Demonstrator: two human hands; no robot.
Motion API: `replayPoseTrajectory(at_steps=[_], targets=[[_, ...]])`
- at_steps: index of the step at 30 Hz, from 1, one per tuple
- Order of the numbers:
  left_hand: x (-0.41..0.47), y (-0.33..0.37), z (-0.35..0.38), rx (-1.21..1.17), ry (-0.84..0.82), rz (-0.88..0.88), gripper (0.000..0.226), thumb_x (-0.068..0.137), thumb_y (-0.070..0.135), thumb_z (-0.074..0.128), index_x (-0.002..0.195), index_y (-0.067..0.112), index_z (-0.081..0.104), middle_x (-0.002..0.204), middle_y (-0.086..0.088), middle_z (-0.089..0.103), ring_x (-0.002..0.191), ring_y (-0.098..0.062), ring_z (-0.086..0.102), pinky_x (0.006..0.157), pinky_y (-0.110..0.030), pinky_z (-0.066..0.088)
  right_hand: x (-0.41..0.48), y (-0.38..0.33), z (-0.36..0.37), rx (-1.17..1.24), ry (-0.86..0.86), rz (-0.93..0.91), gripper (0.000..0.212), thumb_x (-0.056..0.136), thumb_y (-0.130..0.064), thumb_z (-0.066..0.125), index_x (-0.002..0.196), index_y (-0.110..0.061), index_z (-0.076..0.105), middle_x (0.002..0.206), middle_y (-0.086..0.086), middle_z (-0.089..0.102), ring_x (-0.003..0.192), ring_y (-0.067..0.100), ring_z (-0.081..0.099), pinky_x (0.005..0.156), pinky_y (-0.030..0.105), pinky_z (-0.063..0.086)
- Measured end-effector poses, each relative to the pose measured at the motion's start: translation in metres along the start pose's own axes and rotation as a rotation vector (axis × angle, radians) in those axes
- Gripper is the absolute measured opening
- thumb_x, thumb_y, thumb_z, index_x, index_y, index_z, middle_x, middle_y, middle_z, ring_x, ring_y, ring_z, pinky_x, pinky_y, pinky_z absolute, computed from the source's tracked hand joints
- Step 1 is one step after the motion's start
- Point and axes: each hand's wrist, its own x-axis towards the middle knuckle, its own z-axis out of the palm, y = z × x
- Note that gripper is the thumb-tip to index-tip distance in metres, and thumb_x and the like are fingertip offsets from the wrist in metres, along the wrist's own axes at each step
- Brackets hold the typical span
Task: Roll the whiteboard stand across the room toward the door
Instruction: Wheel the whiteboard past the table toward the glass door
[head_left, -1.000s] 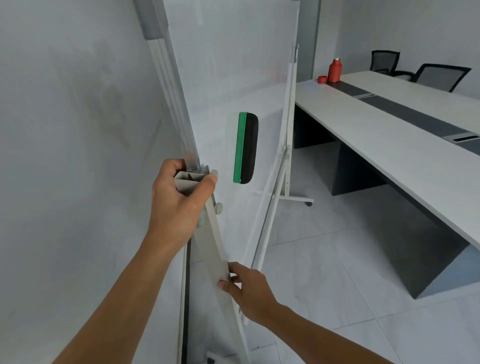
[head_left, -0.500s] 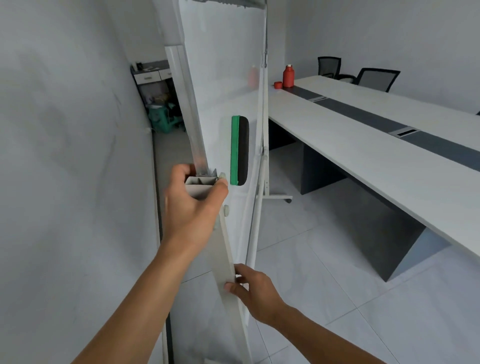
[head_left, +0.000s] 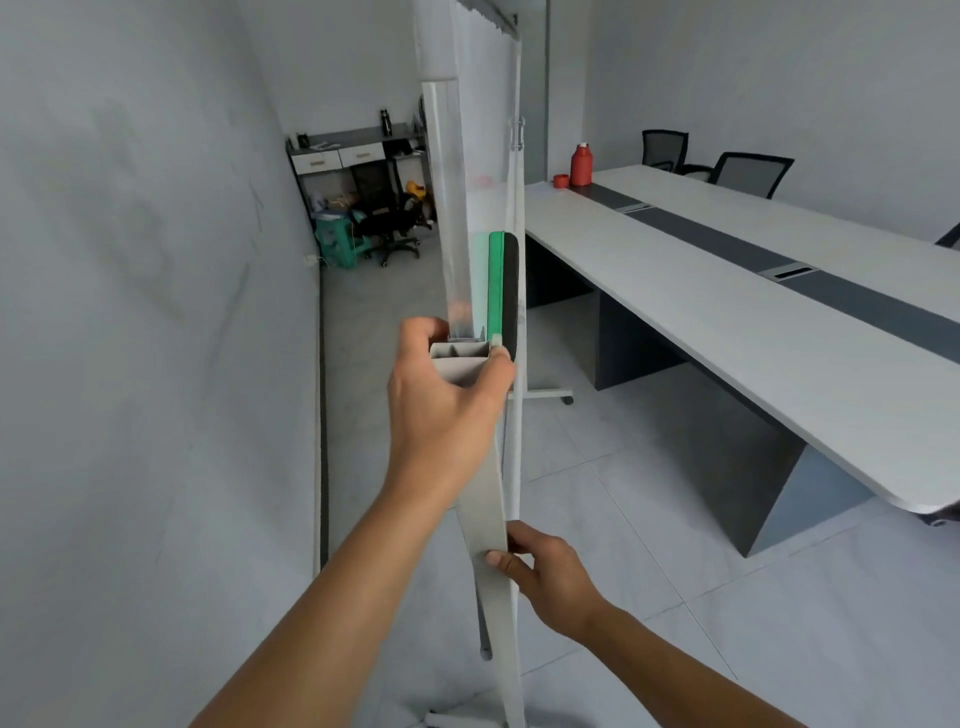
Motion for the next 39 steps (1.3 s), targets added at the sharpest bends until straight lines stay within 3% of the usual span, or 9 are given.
replayPoseTrajectory(at_steps=[3,8,12,15,22,28,33,39], targets=[[-0.020,0.014,0.037,0.014,0.023,0.003,0.028,0.080,0.018,0.070,0.099,0.016,0.050,0.085,0.000,0.065,0.061,-0.005,0.063,0.051,-0.021,0.048,-0.031,0.009,-0.028,-0.037,0.055,0.008,0.030,0.094,-0.038,0.053,0.120,-0.024,0.058,0.110,-0.009,0.070,0.103,0.007,0.064,0.089,0.033,0.055],[-0.036,0.025,0.082,0.044,0.052,0.010,0.032,0.078,0.021,0.070,0.099,0.017,0.048,0.094,-0.008,0.068,0.070,-0.018,0.067,0.055,-0.028,0.050,-0.061,0.012,-0.054,-0.154,0.110,0.044,0.055,0.090,-0.052,0.052,0.136,-0.025,0.037,0.117,-0.004,0.064,0.102,0.021,0.064,0.081,0.027,0.053],[-0.031,0.023,0.088,0.051,0.095,0.005,0.030,0.079,0.018,0.071,0.098,0.020,0.049,0.089,-0.002,0.066,0.067,-0.009,0.066,0.053,-0.020,0.049,-0.051,0.015,-0.062,-0.223,0.101,0.041,0.037,0.091,-0.044,0.053,0.119,-0.020,0.046,0.104,0.004,0.068,0.082,0.025,0.061,0.068,0.035,0.052],[-0.014,0.017,0.095,0.060,0.100,-0.004,0.029,0.080,0.016,0.071,0.099,0.019,0.049,0.083,0.007,0.063,0.060,0.001,0.063,0.050,-0.015,0.049,-0.031,0.022,-0.070,-0.246,0.067,0.032,0.033,0.093,-0.043,0.050,0.115,-0.019,0.047,0.104,0.007,0.069,0.079,0.024,0.059,0.059,0.024,0.045],[0.049,-0.011,0.118,0.067,0.106,-0.012,0.029,0.082,0.017,0.070,0.101,0.018,0.049,0.085,0.008,0.061,0.058,0.006,0.061,0.047,-0.011,0.046,0.038,0.037,-0.089,-0.286,0.011,0.022,0.039,0.094,-0.046,0.048,0.125,-0.021,0.045,0.113,0.004,0.067,0.095,0.027,0.063,0.068,0.024,0.044],[0.120,-0.036,0.154,0.049,0.137,-0.023,0.033,0.077,0.021,0.071,0.100,0.016,0.048,0.094,-0.007,0.066,0.068,-0.015,0.064,0.055,-0.029,0.050,0.114,0.054,-0.121,-0.279,0.005,0.045,0.036,0.093,-0.046,0.049,0.121,-0.023,0.046,0.107,0.005,0.069,0.092,0.028,0.065,0.078,0.042,0.057],[0.184,-0.058,0.186,0.049,0.099,-0.039,0.036,0.076,0.022,0.070,0.101,0.015,0.045,0.098,-0.010,0.065,0.070,-0.020,0.065,0.054,-0.033,0.052,0.181,0.062,-0.151,-0.269,0.005,0.073,0.037,0.093,-0.044,0.050,0.124,-0.024,0.045,0.112,0.004,0.069,0.098,0.028,0.065,0.083,0.043,0.057],[0.261,-0.086,0.220,0.080,0.115,-0.051,0.039,0.073,0.028,0.070,0.102,0.018,0.045,0.103,-0.010,0.065,0.078,-0.023,0.069,0.064,-0.043,0.059,0.265,0.074,-0.184,-0.254,-0.047,0.091,0.044,0.092,-0.048,0.049,0.130,-0.026,0.041,0.117,0.006,0.067,0.102,0.029,0.063,0.087,0.045,0.056]])
